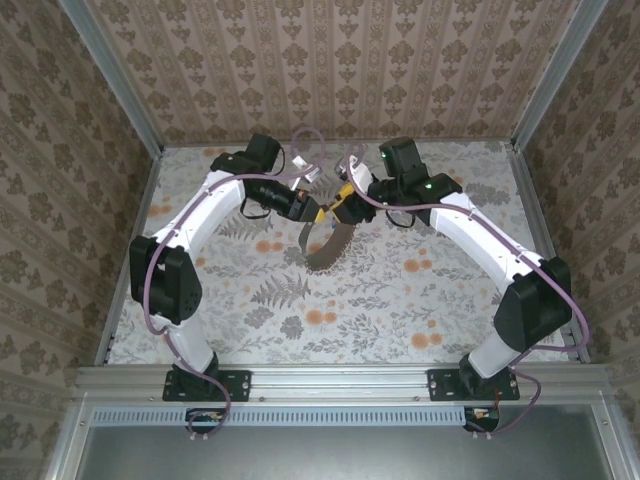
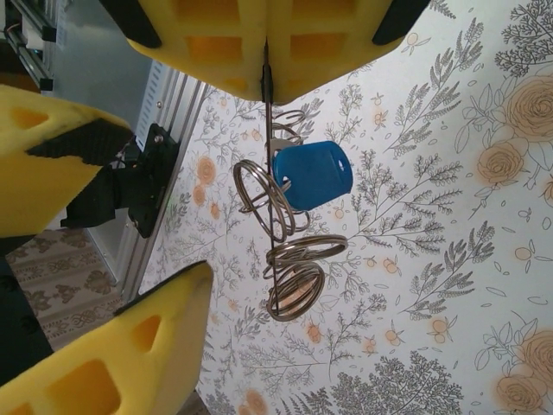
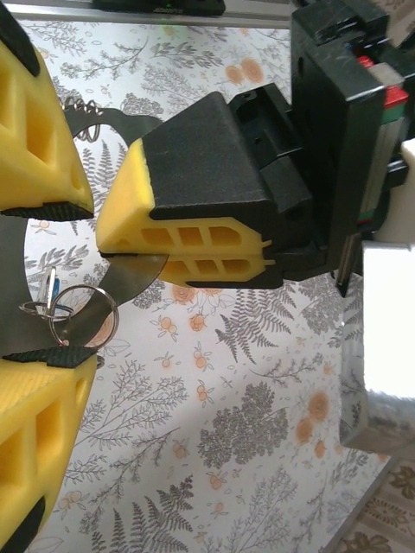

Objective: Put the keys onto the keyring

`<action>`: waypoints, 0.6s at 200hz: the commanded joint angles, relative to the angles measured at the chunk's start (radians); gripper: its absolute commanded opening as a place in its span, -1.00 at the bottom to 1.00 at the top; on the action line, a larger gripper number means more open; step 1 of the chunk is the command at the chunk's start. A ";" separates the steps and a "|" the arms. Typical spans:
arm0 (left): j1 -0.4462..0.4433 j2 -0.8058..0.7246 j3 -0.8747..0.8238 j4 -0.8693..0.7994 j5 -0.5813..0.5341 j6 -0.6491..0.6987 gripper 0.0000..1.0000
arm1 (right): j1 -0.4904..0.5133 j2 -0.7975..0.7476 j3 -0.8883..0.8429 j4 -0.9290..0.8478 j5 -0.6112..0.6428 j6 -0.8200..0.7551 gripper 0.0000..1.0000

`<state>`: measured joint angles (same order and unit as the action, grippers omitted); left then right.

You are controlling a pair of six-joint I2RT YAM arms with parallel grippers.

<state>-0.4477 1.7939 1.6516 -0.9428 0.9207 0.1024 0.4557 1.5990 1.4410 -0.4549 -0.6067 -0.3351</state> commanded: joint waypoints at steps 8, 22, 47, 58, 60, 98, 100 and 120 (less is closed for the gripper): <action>-0.003 0.007 0.054 -0.020 0.045 0.029 -1.00 | 0.012 0.020 0.026 -0.042 0.010 -0.032 -0.11; -0.002 0.007 0.056 -0.021 0.046 0.031 -1.00 | 0.016 0.022 0.024 -0.047 0.022 -0.036 -0.15; -0.002 0.007 0.062 -0.025 0.046 0.033 -1.00 | 0.020 0.027 0.022 -0.044 0.037 -0.038 -0.21; -0.002 0.007 0.065 -0.028 0.046 0.035 -1.00 | 0.023 0.030 0.022 -0.041 0.047 -0.039 -0.21; -0.002 0.007 0.065 -0.028 0.046 0.034 -1.00 | 0.023 0.030 0.022 -0.039 0.048 -0.039 -0.21; -0.002 0.005 0.064 -0.033 0.047 0.041 -1.00 | 0.032 0.037 0.029 -0.022 0.065 -0.034 -0.23; -0.002 0.005 0.065 -0.034 0.047 0.041 -1.00 | 0.032 0.038 0.030 -0.022 0.065 -0.035 -0.23; -0.002 0.007 0.065 -0.033 0.048 0.041 -1.00 | 0.034 0.046 0.038 -0.019 0.068 -0.034 -0.24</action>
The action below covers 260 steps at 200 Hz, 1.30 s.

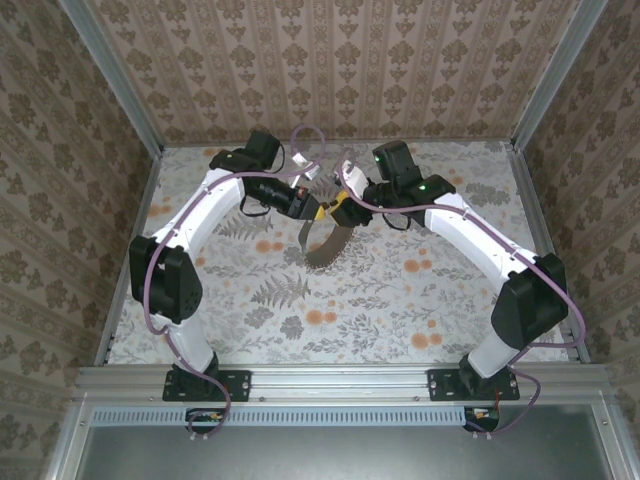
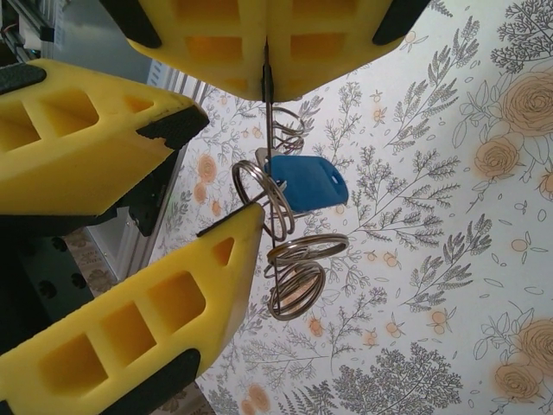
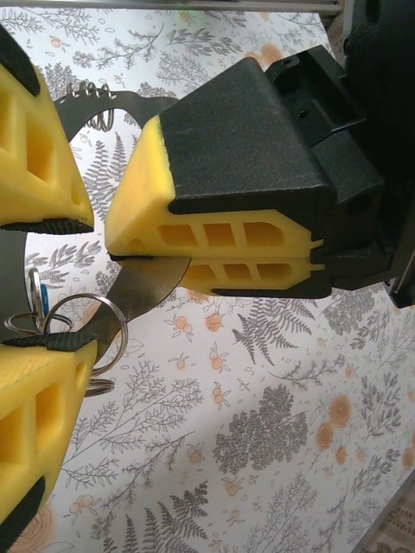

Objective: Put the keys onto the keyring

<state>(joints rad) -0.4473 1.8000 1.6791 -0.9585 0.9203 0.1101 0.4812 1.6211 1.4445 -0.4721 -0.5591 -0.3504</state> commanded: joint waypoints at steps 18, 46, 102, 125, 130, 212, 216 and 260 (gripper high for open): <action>-0.003 0.001 0.038 -0.019 0.049 0.036 -1.00 | 0.011 0.030 0.038 -0.002 0.030 -0.019 -0.25; -0.002 0.000 0.039 -0.021 0.049 0.038 -1.00 | 0.017 0.036 0.047 0.003 0.040 -0.018 -0.27; -0.039 -0.004 0.050 -0.031 0.052 0.047 -1.00 | 0.053 0.048 0.046 0.014 0.147 -0.039 -0.37; -0.041 -0.004 0.049 -0.032 0.052 0.047 -1.00 | 0.053 0.041 0.030 0.042 0.170 -0.031 -0.47; -0.041 -0.005 0.047 -0.033 0.051 0.047 -1.00 | 0.053 0.038 0.027 0.048 0.173 -0.030 -0.49; -0.041 -0.019 0.032 -0.009 0.047 0.034 -1.00 | 0.021 -0.008 0.003 0.088 0.136 0.008 -1.00; -0.041 -0.021 0.031 -0.007 0.046 0.034 -1.00 | 0.018 -0.010 0.001 0.089 0.132 0.011 -1.00; -0.032 -0.045 0.001 0.030 0.034 0.014 -1.00 | -0.032 -0.039 -0.019 0.107 0.062 0.053 -1.00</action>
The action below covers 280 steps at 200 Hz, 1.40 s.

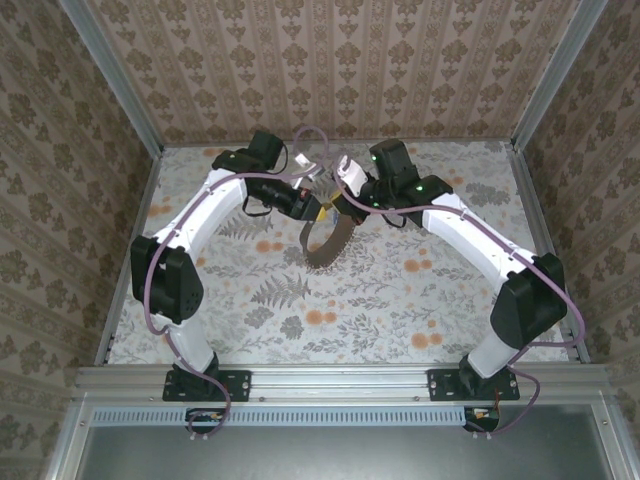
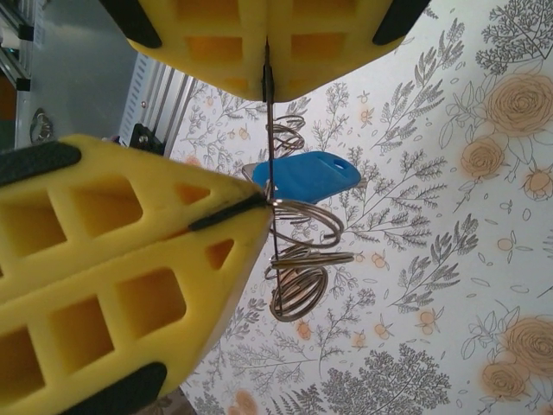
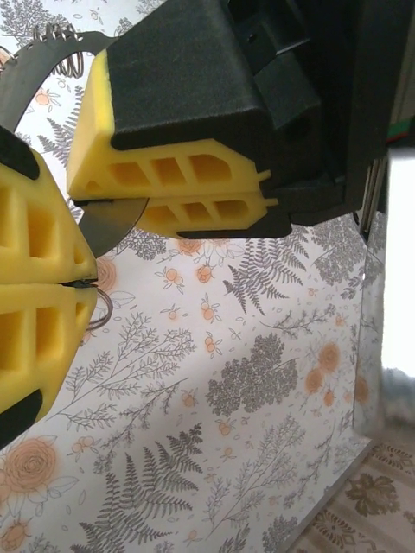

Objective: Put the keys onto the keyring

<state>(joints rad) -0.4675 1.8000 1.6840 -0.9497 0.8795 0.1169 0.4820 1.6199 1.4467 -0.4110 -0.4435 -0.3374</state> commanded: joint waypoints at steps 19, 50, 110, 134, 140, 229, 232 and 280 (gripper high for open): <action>-0.005 -0.058 -0.020 0.046 0.073 -0.007 -1.00 | -0.066 -0.056 -0.043 0.079 -0.109 0.079 -1.00; -0.003 -0.078 -0.042 0.079 0.079 -0.025 -1.00 | -0.105 -0.072 -0.070 0.126 -0.178 0.129 -1.00; -0.007 -0.118 -0.070 0.130 0.079 -0.047 -1.00 | -0.146 -0.082 -0.118 0.224 -0.305 0.233 -1.00; -0.008 -0.136 -0.081 0.155 0.070 -0.063 -1.00 | -0.159 -0.094 -0.150 0.286 -0.363 0.291 -1.00; -0.008 -0.141 -0.084 0.164 0.069 -0.067 -1.00 | -0.160 -0.095 -0.158 0.295 -0.373 0.299 -1.00; -0.023 -0.154 -0.075 0.177 0.073 -0.080 -1.00 | -0.152 -0.079 -0.192 0.340 -0.399 0.346 -0.96; -0.023 -0.153 -0.074 0.177 0.072 -0.080 -1.00 | -0.152 -0.078 -0.192 0.339 -0.399 0.345 -0.95; -0.028 -0.149 -0.059 0.176 0.072 -0.082 -1.00 | -0.147 -0.072 -0.193 0.330 -0.394 0.337 -0.76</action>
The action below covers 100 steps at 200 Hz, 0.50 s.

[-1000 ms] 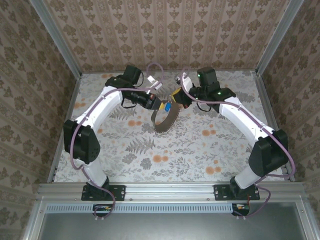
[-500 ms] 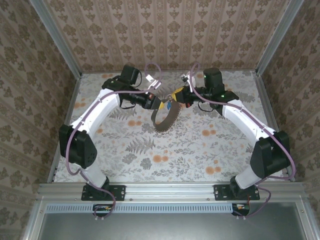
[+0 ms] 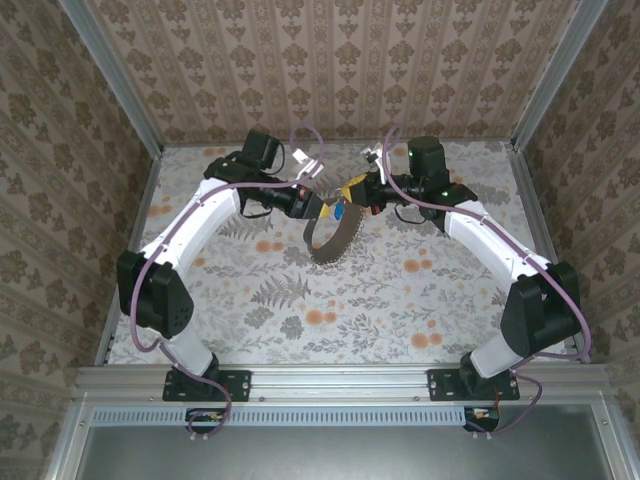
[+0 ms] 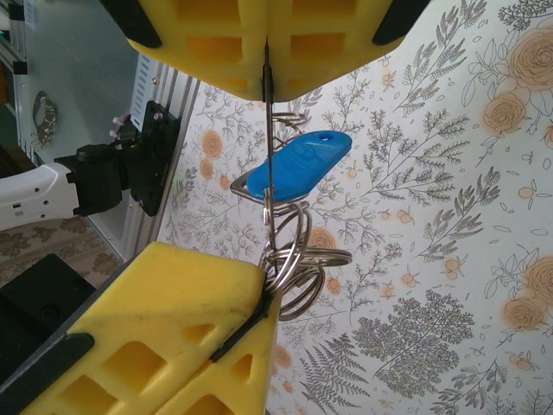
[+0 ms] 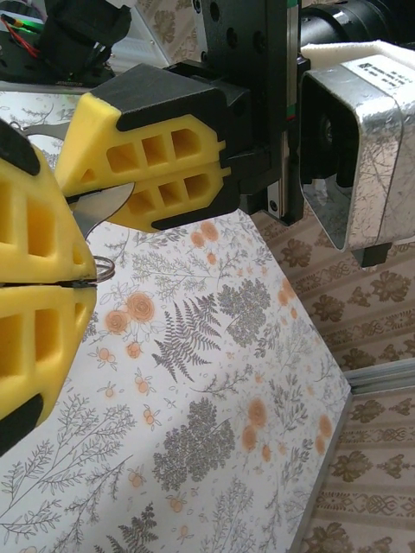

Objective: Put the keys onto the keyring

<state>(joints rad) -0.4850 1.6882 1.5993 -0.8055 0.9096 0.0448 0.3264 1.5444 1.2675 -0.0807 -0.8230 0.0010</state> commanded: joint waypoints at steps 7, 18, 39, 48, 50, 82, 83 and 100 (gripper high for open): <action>-0.012 -0.036 0.027 0.031 0.040 -0.010 -1.00 | 0.009 0.005 -0.014 -0.002 -0.015 -0.002 -0.72; -0.012 -0.036 0.029 0.029 0.040 -0.010 -1.00 | 0.009 0.004 -0.014 -0.005 -0.016 -0.006 -0.69; -0.013 -0.035 0.031 0.031 0.038 -0.010 -1.00 | 0.011 0.003 -0.017 -0.007 -0.016 -0.009 -0.68; -0.013 -0.034 0.030 0.031 0.037 -0.011 -1.00 | 0.011 0.004 -0.016 -0.008 -0.020 -0.010 -0.67; -0.013 -0.035 0.031 0.032 0.036 -0.011 -1.00 | 0.011 0.004 -0.016 -0.007 -0.021 -0.010 -0.67; -0.013 -0.033 0.033 0.033 0.035 -0.011 -1.00 | 0.016 0.003 -0.014 -0.016 -0.018 -0.018 -0.73; -0.013 -0.033 0.033 0.032 0.035 -0.011 -1.00 | 0.016 0.003 -0.014 -0.017 -0.018 -0.018 -0.73; -0.013 -0.033 0.034 0.032 0.031 -0.012 -1.00 | 0.017 0.002 -0.014 -0.021 -0.013 -0.021 -0.92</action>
<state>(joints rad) -0.4961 1.6882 1.5997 -0.7986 0.9096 0.0444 0.3363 1.5444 1.2659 -0.0841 -0.8242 -0.0051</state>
